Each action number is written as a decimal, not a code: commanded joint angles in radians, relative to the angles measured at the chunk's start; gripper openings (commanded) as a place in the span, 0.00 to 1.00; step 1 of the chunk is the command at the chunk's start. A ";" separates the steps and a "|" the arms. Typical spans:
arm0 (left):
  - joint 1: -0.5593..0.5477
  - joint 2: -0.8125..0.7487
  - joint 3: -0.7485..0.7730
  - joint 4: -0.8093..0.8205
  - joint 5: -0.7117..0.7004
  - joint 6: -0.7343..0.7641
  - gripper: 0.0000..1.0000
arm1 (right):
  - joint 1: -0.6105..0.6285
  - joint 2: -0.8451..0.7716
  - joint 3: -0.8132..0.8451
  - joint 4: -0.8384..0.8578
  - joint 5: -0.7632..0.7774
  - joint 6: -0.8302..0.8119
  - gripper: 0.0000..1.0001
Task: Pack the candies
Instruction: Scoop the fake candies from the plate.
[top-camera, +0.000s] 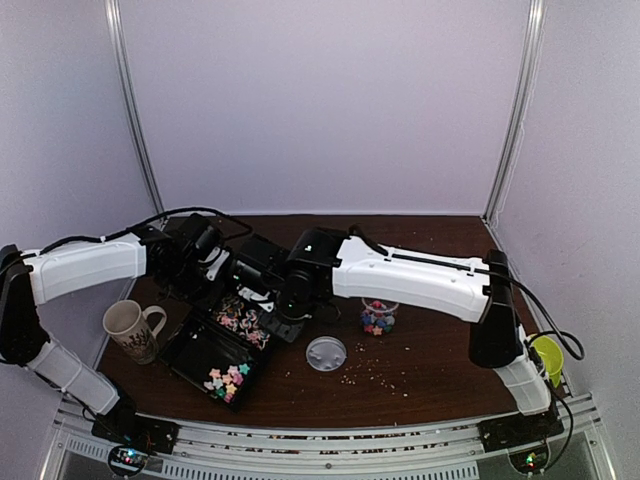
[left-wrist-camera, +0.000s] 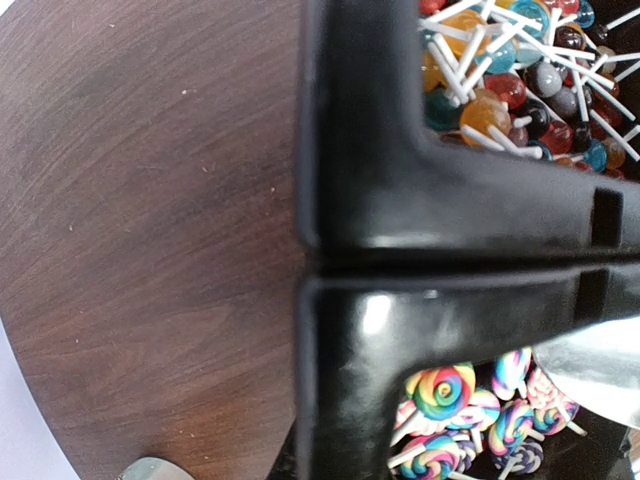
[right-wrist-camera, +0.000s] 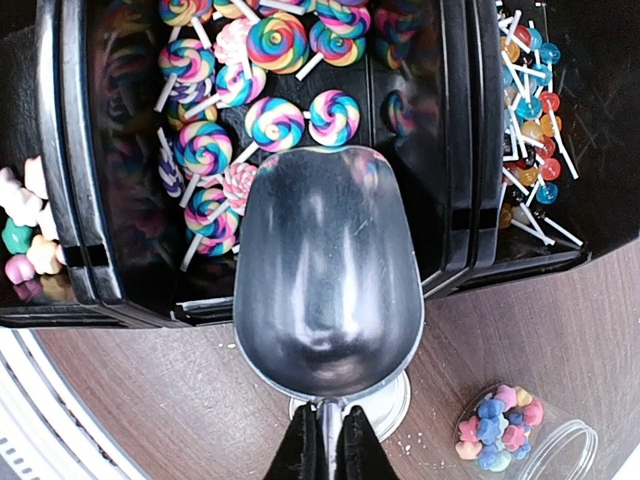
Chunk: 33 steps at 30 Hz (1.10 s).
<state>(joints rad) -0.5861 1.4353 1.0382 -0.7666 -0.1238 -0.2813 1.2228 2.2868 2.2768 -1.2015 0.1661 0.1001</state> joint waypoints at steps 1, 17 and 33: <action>0.005 -0.038 0.077 0.190 0.100 -0.018 0.00 | -0.002 0.046 -0.042 -0.121 -0.006 -0.033 0.00; -0.008 -0.084 0.033 0.307 0.341 0.026 0.00 | -0.011 0.106 -0.122 0.363 -0.012 0.032 0.00; -0.027 -0.123 0.038 0.273 0.194 0.026 0.00 | -0.016 -0.008 -0.604 0.995 0.143 0.079 0.00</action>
<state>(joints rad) -0.5579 1.4319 0.9955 -0.6964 -0.1139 -0.2459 1.2404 2.2276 1.8042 -0.3721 0.2676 0.1837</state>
